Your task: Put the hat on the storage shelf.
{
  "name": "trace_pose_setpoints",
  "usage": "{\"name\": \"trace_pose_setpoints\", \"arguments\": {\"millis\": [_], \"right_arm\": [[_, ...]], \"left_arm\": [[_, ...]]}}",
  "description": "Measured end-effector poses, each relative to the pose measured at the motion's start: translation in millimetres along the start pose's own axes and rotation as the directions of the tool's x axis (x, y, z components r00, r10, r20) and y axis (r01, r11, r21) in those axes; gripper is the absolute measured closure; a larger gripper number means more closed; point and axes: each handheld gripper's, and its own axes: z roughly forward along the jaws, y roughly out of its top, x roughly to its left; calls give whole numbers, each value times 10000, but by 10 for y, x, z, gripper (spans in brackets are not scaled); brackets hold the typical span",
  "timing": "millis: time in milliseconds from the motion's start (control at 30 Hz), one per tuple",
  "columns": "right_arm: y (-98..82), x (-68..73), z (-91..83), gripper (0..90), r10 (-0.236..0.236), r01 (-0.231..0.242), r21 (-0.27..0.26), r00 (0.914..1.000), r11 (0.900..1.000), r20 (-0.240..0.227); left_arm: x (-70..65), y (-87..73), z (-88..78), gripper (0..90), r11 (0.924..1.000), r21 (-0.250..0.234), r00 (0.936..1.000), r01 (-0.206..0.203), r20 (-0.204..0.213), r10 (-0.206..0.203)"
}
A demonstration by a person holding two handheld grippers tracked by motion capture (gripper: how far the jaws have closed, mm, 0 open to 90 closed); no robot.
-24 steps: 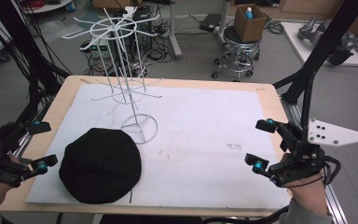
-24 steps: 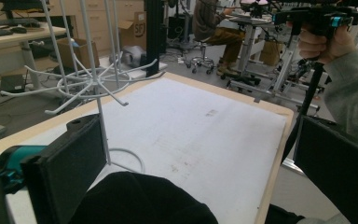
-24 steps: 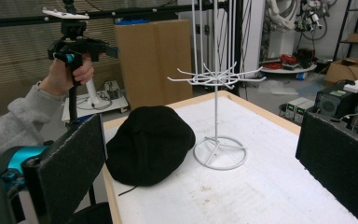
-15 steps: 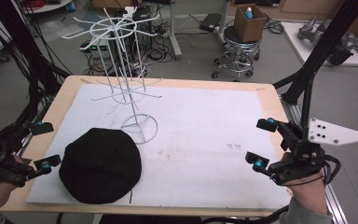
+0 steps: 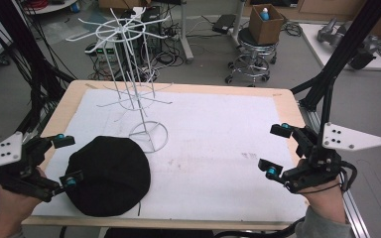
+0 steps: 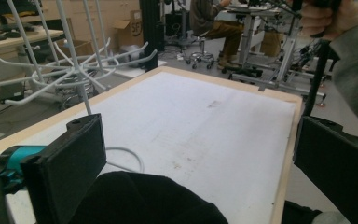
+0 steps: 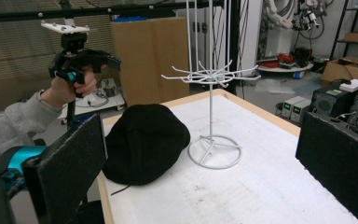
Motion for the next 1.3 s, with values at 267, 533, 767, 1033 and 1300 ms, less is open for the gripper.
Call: {"name": "trace_pose_setpoints", "arguments": {"millis": [267,533,767,1033,1300], "right_arm": [[-8,-26,15,8,-16,16,11,10000,10000,-12],[-22,-51,27,8,66,-66,120,10000,9999,-30],[-34,-65,42,8,86,-85,232,9999,9997,-67],[-39,-80,51,8,196,-196,206,9998,9996,-6],[-39,-79,45,8,176,-175,179,9998,9997,-78]], "left_arm": [[45,-155,109,27,9991,429,10000,34,-15,-34],[68,-350,273,28,9936,1125,9999,24,151,-42],[80,-496,367,28,9899,1414,9999,-121,53,115],[95,-626,442,28,9814,1898,9992,-292,-206,337],[89,-726,520,28,9745,2213,9990,-360,-165,406]]}}
